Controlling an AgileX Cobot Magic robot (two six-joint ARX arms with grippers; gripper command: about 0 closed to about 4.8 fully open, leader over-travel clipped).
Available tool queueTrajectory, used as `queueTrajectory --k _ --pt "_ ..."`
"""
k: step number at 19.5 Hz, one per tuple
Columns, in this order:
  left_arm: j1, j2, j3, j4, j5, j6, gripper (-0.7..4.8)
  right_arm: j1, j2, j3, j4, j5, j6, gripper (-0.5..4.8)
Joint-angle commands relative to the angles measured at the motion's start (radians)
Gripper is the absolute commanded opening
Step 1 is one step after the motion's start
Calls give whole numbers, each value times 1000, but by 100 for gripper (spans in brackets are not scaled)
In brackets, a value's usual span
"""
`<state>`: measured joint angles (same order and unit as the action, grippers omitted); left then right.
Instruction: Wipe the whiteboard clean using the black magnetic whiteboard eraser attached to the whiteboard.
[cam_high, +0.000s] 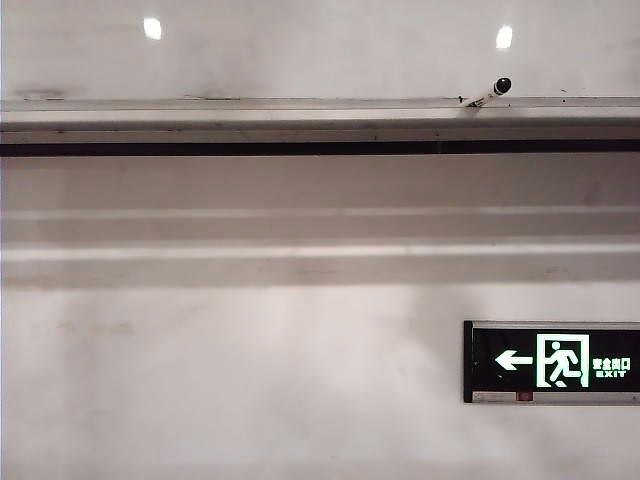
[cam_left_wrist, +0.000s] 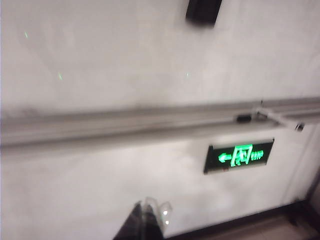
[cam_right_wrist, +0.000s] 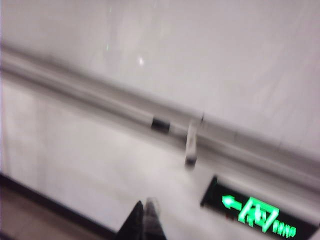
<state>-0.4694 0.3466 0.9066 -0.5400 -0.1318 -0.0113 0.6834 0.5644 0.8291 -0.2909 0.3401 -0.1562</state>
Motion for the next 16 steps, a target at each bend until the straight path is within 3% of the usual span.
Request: queueTrajectory --k 1,6,10,16 --pt "0 -19 -149 137 11 -16 -6 0 -61 -114 26 1 8 -1" --pt "0 -22 -370 319 62 -16 -6 -1 -90 -241 34 116 55 8" --pt "0 -21 -524 452 173 -24 -6 0 -90 -246 -6 64 55 10" --pt "0 -21 -648 624 131 -30 -6 0 -93 -246 -4 65 55 10"
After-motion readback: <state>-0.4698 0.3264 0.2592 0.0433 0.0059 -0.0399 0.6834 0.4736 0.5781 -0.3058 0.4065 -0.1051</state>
